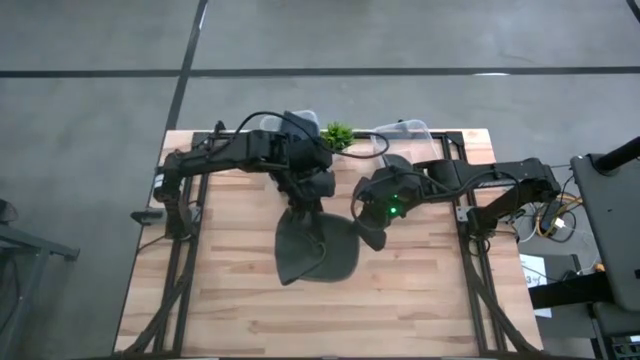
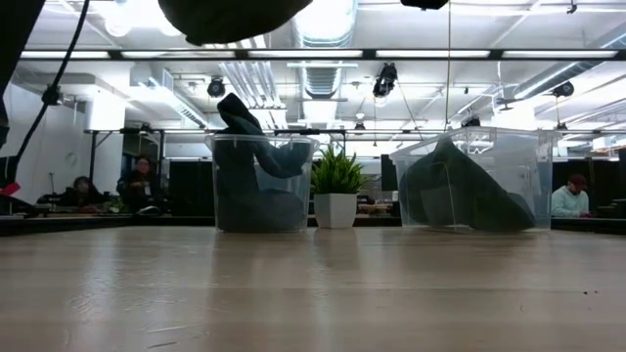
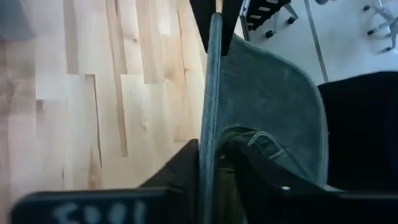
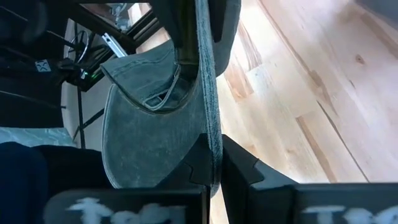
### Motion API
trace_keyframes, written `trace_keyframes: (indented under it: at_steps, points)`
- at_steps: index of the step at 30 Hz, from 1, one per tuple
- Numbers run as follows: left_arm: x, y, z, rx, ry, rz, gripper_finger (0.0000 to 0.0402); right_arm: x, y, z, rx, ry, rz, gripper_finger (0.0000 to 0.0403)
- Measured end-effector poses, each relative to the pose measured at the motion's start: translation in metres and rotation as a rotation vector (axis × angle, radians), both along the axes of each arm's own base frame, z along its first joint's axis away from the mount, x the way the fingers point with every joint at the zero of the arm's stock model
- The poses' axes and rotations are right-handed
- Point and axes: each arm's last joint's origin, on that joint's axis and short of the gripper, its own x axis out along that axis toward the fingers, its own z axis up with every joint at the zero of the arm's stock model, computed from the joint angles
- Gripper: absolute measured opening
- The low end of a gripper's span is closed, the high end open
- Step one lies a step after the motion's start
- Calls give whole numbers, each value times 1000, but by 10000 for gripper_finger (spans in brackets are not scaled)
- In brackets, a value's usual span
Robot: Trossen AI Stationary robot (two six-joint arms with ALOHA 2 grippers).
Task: Pick & Place hat
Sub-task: Put the gray cap into the right transparent bin
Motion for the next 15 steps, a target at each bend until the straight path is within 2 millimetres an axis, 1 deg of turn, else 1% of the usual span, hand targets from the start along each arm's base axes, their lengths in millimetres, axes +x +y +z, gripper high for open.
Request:
trace_keyframes:
  at_steps: [4, 5, 10, 12, 15]
  points:
    - [0, 0, 0, 26, -20, -28, 20, 0, 0, 2, -8, -11, 4, 11]
    - [0, 0, 0, 28, -22, -29, 13, 0, 0, 2, -12, -11, 4, 11]
    - [0, 2, 1, 44, -21, 0, 7, 0, 2, 0, -77, -12, -39, 18]
    - [-2, 3, 2, 53, -9, 21, 6, 0, 4, -1, -112, -16, -57, 27]
    - [-8, 6, 7, 57, -15, 46, 5, 0, 7, -1, -195, -34, -133, 43]
